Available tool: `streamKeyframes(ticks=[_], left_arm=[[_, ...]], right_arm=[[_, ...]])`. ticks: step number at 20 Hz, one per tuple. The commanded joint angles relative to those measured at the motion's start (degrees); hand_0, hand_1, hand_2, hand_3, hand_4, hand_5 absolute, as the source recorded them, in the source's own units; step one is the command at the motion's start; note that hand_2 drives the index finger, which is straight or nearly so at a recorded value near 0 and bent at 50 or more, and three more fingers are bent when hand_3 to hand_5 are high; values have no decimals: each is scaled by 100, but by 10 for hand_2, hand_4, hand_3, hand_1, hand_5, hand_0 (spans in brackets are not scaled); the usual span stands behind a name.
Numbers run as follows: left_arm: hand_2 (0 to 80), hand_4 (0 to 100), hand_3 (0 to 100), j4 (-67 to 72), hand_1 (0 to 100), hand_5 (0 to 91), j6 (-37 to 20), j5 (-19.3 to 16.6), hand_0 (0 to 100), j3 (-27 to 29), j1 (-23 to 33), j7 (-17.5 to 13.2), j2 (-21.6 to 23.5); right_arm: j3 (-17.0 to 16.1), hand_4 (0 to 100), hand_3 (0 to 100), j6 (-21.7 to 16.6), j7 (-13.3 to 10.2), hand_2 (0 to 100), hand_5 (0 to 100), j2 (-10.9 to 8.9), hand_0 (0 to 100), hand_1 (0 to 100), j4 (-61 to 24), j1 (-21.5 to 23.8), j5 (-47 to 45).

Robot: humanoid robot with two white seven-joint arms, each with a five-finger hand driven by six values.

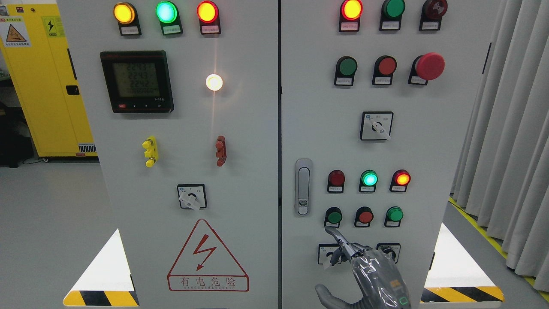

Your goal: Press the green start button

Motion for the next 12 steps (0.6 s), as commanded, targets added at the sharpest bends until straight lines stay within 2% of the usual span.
streamKeyframes(ticks=[1,12], left_arm=[[0,0,0,-167,556,0,-4,0,120,-1,35,21,-6],[0,0,0,-167,556,0,-4,0,120,-1,35,21,-6]], right_arm=[[-158,613,592,19,-2,55,555,-56,259,648,333,-210,15],[-141,616,606,98,7,50,556,-55,255,645,518,-280,6]])
